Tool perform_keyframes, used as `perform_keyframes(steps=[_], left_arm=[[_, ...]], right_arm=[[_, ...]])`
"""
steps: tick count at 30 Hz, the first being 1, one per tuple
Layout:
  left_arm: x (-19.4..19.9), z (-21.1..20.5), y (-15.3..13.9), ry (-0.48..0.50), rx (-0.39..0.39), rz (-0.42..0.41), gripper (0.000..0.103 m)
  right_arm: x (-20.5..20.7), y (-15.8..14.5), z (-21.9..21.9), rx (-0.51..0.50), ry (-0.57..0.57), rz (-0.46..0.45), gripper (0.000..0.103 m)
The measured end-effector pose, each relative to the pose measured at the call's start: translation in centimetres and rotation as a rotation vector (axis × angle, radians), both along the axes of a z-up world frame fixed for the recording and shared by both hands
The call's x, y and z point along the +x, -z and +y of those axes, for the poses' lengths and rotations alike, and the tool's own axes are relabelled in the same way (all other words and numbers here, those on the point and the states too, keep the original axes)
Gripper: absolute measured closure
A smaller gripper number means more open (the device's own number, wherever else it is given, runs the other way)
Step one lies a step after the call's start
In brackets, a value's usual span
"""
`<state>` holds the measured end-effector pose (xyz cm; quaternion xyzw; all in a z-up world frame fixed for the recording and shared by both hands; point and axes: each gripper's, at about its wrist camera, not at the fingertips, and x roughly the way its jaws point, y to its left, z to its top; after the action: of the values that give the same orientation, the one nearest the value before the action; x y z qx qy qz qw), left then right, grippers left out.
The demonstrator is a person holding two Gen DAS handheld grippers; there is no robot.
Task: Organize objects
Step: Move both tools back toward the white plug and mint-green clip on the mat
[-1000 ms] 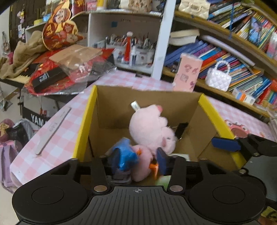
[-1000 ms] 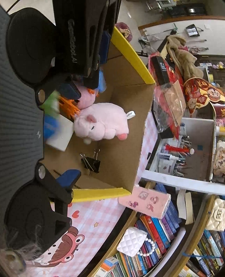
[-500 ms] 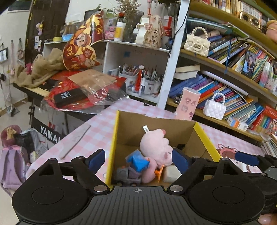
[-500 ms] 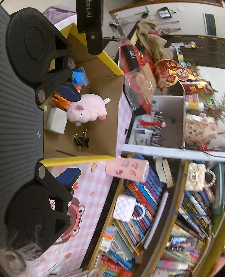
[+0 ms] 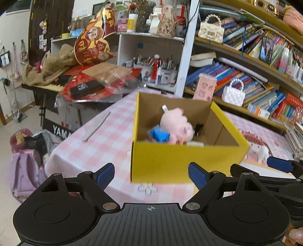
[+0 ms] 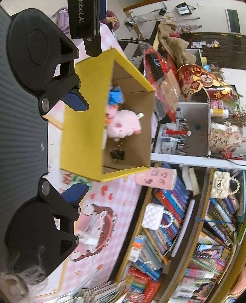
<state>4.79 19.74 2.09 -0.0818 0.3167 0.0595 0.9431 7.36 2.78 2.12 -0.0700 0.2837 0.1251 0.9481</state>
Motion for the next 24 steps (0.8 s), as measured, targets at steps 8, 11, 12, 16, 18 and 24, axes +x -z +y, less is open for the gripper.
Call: perform_keyframes(steps=[8,11,12,16,18,24], left_arm=[[-2.5,-0.5,1.0,0.028,0.009,0.058,0.012],[-3.3,-0.8,1.3,0.042,0.008,0.071,0.011],[-3.6,-1.0,1.4,0.048,0.008,0.076,0.011],[-4.3,-1.7,1.8,0.079,0.008,0.101,0.01],[-4.7,-2.2,2.0,0.093,0.008,0.111,0.01],[-5.2,-4.0,2.6,0.157,0.005,0.137,0.009]], right_arm=[[-2.9,1.0,-0.9,0.011,0.063,0.045,0.019],[-3.9,1.4,-1.4,0.013,0.084,0.061,0.019],[-4.3,1.5,-1.7,0.014,0.095,0.066,0.019],[-5.6,1.9,-2.6,0.015,0.136,0.079,0.019],[-6.2,2.1,-3.0,0.009,0.157,0.083,0.019],[-8.0,2.5,-4.7,-0.009,0.221,0.098,0.019]])
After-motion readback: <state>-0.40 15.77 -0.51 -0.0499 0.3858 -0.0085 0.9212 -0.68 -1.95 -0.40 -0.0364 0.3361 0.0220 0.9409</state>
